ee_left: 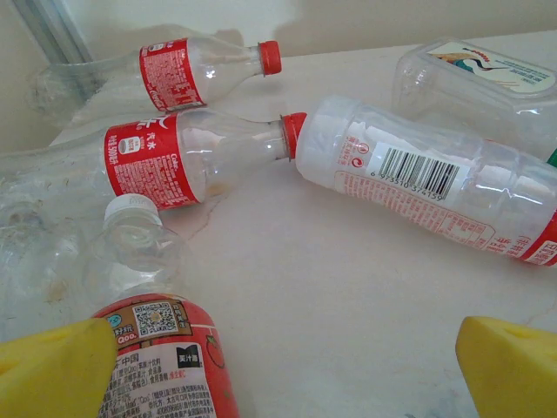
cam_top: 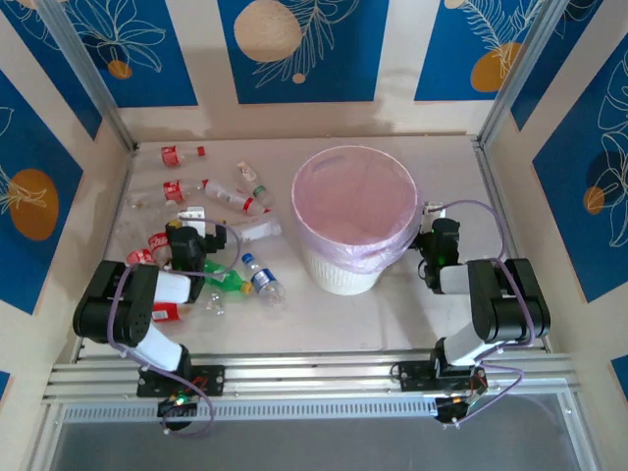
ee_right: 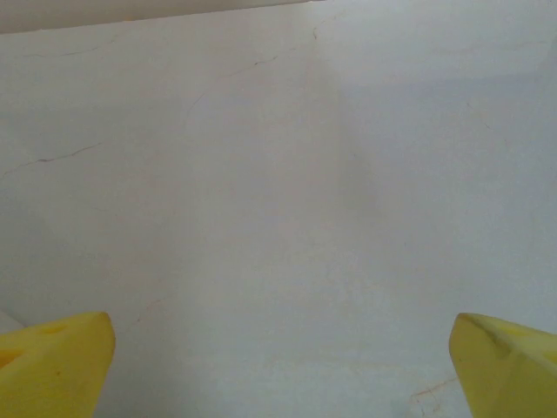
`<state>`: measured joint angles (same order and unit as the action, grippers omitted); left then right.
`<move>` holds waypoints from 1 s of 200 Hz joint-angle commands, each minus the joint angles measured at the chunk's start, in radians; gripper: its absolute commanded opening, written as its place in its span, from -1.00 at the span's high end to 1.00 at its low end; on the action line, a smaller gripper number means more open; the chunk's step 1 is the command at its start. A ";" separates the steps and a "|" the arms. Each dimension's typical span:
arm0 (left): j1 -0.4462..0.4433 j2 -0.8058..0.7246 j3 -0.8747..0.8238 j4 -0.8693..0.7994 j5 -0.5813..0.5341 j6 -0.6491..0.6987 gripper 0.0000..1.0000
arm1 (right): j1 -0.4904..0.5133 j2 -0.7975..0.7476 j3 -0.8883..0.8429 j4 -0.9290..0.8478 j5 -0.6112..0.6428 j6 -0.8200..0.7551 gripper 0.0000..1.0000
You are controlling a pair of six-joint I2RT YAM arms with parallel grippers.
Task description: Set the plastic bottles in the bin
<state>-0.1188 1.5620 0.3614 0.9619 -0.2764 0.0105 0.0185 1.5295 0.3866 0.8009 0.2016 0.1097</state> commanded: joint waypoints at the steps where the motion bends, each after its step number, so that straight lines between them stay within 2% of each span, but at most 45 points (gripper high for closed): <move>1: 0.010 0.007 -0.007 0.026 0.014 0.017 -1.00 | 0.000 -0.007 0.017 0.030 -0.012 0.008 -0.98; 161: 0.015 -0.001 -0.005 0.022 0.019 0.014 -1.00 | -0.012 -0.012 0.014 0.031 -0.037 0.015 -0.98; 178: 0.010 -0.083 0.017 -0.077 0.016 0.022 -1.00 | -0.028 -0.063 0.048 -0.070 -0.027 0.044 -0.98; 189: -0.002 -0.191 0.047 -0.237 -0.007 0.021 -0.99 | -0.052 -0.129 0.110 -0.242 -0.021 0.079 -0.98; 200: -0.002 -0.321 0.094 -0.440 -0.035 -0.056 -1.00 | -0.076 -0.190 0.167 -0.423 -0.034 0.119 -0.98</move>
<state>-0.1184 1.4567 0.3698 0.8146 -0.2707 0.0109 -0.0120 1.4719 0.4316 0.6537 0.1791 0.1482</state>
